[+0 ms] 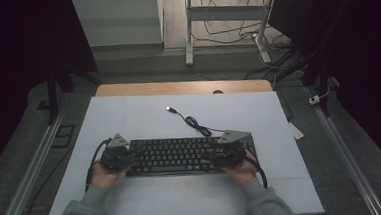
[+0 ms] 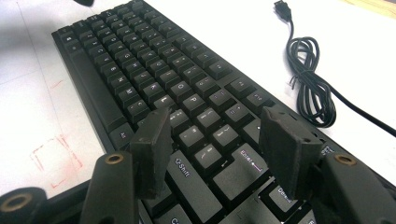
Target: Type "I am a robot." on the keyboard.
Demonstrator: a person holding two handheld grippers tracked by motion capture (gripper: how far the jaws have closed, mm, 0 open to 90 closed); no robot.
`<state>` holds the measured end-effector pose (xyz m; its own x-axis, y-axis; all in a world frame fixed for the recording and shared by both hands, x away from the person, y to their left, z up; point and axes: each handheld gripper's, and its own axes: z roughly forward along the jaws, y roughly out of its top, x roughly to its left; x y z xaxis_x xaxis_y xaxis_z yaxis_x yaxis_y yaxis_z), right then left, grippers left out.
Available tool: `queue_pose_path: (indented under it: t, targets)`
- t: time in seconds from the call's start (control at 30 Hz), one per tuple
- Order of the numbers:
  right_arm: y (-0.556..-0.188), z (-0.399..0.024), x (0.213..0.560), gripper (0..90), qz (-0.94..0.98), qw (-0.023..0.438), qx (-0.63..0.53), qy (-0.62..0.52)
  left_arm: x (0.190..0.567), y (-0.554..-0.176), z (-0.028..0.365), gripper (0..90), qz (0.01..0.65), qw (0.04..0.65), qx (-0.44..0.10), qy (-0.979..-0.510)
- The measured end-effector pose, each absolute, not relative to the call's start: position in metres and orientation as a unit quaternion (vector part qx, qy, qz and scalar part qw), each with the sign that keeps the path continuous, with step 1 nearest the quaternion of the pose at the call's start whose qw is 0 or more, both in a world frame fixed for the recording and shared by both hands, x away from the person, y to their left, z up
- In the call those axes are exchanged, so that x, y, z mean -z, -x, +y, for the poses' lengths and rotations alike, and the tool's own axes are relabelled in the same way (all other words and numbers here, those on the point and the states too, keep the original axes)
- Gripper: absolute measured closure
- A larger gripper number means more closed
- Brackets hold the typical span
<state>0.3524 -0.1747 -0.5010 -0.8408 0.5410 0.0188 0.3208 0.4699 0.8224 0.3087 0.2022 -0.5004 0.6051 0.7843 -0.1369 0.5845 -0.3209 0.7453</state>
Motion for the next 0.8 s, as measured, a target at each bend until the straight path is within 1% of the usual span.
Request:
queue_pose_path:
  t: [0.1, 0.17, 0.2, 0.37, 0.6, 0.8]
  targets:
    - [-0.3525, -0.1754, 0.5004, 44.5, 0.849, 0.123, -0.448, -0.254, 0.4964, -0.3063, 0.2057, 75.0, 0.426, 0.418, -0.121, -0.793]
    - [-0.3525, -0.1757, 0.5002, 44.5, 0.848, 0.122, -0.449, -0.254, 0.4951, -0.3054, 0.2065, 64.3, 0.428, 0.426, -0.119, -0.788]
    - [-0.3524, -0.1759, 0.4999, 44.5, 0.848, 0.123, -0.448, -0.254, 0.4944, -0.3052, 0.2073, 60.4, 0.427, 0.43, -0.116, -0.787]
    - [-0.3526, -0.1763, 0.4998, 44.4, 0.848, 0.122, -0.448, -0.255, 0.4928, -0.3037, 0.2078, 47.8, 0.422, 0.438, -0.11, -0.786]
    - [-0.3524, -0.1768, 0.4987, 44.4, 0.847, 0.122, -0.451, -0.253, 0.4906, -0.3018, 0.2058, 39.5, 0.413, 0.44, -0.109, -0.79]
    - [-0.3519, -0.1767, 0.498, 44.4, 0.845, 0.12, -0.456, -0.252, 0.49, -0.3017, 0.2063, 36.1, 0.416, 0.44, -0.112, -0.788]
